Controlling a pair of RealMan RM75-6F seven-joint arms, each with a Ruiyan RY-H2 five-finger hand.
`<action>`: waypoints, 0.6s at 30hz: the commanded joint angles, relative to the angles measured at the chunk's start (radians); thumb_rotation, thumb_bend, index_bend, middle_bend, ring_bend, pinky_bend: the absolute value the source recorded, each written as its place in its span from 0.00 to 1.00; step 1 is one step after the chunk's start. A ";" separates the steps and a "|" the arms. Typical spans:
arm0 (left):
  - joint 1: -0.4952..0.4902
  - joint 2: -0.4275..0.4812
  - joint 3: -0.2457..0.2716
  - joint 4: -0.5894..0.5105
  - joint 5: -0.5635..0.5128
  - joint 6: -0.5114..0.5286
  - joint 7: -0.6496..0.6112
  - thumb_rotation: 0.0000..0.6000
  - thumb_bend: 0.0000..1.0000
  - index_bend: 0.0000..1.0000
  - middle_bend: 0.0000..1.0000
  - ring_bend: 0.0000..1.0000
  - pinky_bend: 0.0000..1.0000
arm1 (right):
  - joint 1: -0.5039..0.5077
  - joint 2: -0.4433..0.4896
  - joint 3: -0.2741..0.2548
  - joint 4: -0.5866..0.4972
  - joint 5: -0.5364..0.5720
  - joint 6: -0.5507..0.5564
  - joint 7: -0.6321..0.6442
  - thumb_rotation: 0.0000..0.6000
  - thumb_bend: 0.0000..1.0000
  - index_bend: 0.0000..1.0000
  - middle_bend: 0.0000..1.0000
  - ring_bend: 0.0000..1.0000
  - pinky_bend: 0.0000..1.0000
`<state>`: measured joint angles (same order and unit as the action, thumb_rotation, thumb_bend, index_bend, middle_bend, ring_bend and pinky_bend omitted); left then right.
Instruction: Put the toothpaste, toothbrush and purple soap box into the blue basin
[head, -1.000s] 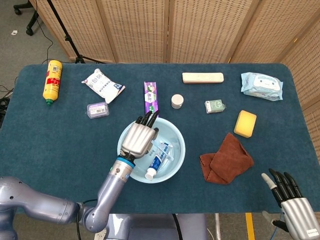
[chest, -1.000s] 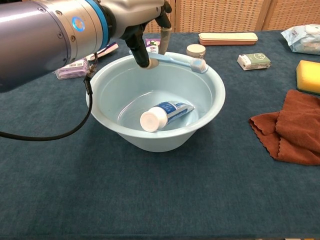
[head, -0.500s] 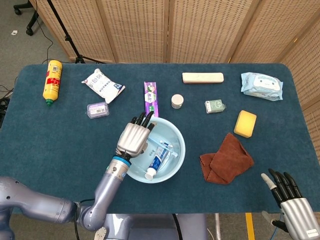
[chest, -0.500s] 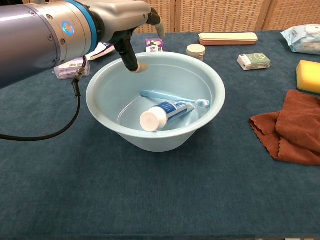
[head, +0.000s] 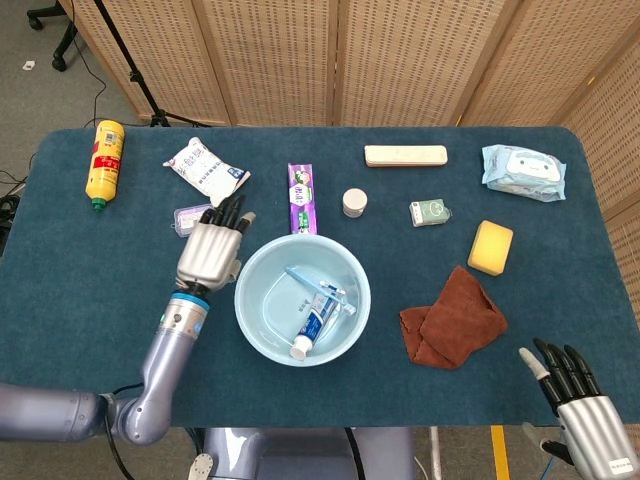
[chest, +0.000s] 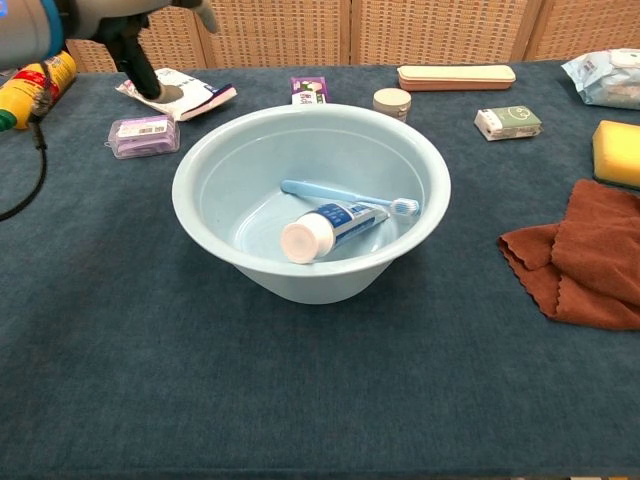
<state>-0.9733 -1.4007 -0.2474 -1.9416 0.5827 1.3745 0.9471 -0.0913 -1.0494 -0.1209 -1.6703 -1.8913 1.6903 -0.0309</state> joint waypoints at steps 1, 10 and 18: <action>0.040 0.064 0.017 -0.012 -0.001 -0.016 -0.040 1.00 0.33 0.05 0.00 0.00 0.17 | 0.000 -0.004 -0.001 0.000 -0.001 -0.005 -0.008 1.00 0.13 0.00 0.00 0.00 0.00; 0.102 0.128 0.056 0.064 -0.022 -0.090 -0.126 1.00 0.32 0.00 0.00 0.00 0.15 | -0.001 -0.013 -0.003 0.001 -0.007 -0.010 -0.029 1.00 0.13 0.00 0.00 0.00 0.00; 0.101 0.080 0.063 0.204 -0.041 -0.149 -0.153 1.00 0.32 0.00 0.00 0.00 0.15 | 0.002 -0.017 0.001 0.005 0.007 -0.020 -0.030 1.00 0.13 0.00 0.00 0.00 0.00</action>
<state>-0.8713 -1.3035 -0.1871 -1.7733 0.5478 1.2446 0.8016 -0.0906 -1.0655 -0.1204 -1.6666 -1.8869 1.6733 -0.0615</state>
